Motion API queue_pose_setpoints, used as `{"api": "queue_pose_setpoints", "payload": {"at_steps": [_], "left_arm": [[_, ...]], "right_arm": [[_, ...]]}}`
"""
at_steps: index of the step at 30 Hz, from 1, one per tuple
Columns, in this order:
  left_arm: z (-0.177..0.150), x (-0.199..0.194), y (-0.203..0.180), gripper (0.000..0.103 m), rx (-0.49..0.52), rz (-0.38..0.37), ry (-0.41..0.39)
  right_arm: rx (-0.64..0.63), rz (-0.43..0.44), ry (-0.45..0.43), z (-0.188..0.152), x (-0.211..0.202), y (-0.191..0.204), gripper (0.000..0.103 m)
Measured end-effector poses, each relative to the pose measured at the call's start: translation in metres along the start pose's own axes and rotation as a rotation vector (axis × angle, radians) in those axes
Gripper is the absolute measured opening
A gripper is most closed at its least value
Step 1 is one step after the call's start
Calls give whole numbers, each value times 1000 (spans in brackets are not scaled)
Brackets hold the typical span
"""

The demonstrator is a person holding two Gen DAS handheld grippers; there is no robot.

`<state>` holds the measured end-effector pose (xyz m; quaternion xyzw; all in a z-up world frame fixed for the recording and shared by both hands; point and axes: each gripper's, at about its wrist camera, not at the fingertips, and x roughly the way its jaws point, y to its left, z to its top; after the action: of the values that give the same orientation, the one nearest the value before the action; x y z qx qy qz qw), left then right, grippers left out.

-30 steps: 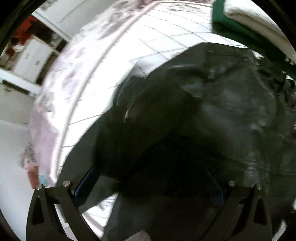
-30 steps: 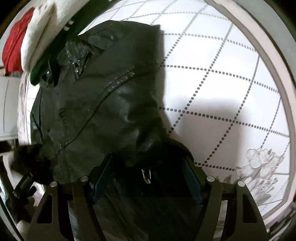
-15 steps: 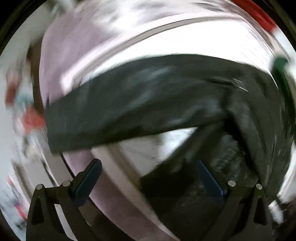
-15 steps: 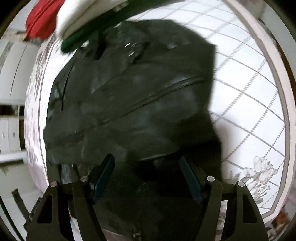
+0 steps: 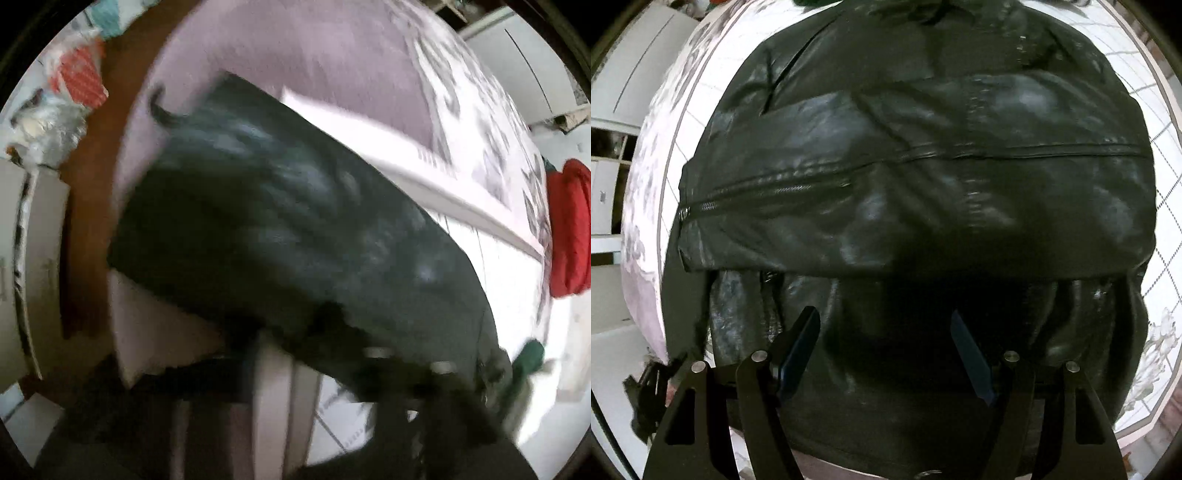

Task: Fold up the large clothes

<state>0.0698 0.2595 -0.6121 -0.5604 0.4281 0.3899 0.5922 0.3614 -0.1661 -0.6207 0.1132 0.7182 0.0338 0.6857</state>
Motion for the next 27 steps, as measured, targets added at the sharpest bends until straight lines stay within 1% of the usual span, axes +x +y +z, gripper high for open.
{"api": "queue_pose_setpoints", "payload": {"at_steps": [1, 3, 6, 7, 8, 9, 10, 11, 15, 17, 19, 21, 22, 23, 25, 27], "left_arm": [[8, -2, 2, 15, -2, -17, -17], [9, -1, 2, 15, 8, -30, -30], [13, 5, 9, 17, -1, -49, -13], [10, 7, 9, 22, 2, -62, -11], [6, 7, 9, 29, -2, -85, -11], [8, 7, 11, 35, -13, -135, -12], [1, 4, 12, 49, -16, -175, -8], [1, 3, 12, 51, -18, -202, -4], [11, 0, 27, 51, -56, -247, -7], [18, 3, 35, 51, -103, -276, -9], [25, 2, 29, 51, -135, -252, -32], [31, 0, 21, 49, -125, -203, -67], [33, -3, 14, 36, -113, -157, -106], [34, -6, 9, 17, -97, -109, -142], [35, -15, -3, 7, -30, -33, -203], [32, -21, -11, 4, 24, 2, -235]], "right_arm": [[-2, -4, 2, -2, 2, 5, 75], [-8, -14, 6, -6, 6, 16, 75], [-20, -34, 9, -6, 13, 34, 75], [-20, -35, 10, -6, 15, 36, 75], [-15, -41, 14, -6, 17, 36, 75], [-1, -45, 17, -6, 19, 37, 75], [9, -45, 19, -4, 22, 41, 75], [21, -45, 22, -4, 23, 41, 75], [35, -43, 34, 0, 24, 37, 75], [24, -49, 35, -1, 25, 38, 75], [11, -61, 39, 0, 28, 41, 75], [9, -68, 40, 0, 34, 49, 76], [12, -72, 38, 0, 37, 53, 76], [16, -75, 37, -1, 37, 55, 76], [25, -78, 28, 1, 39, 64, 76], [20, -89, 19, 0, 35, 68, 76]]}}
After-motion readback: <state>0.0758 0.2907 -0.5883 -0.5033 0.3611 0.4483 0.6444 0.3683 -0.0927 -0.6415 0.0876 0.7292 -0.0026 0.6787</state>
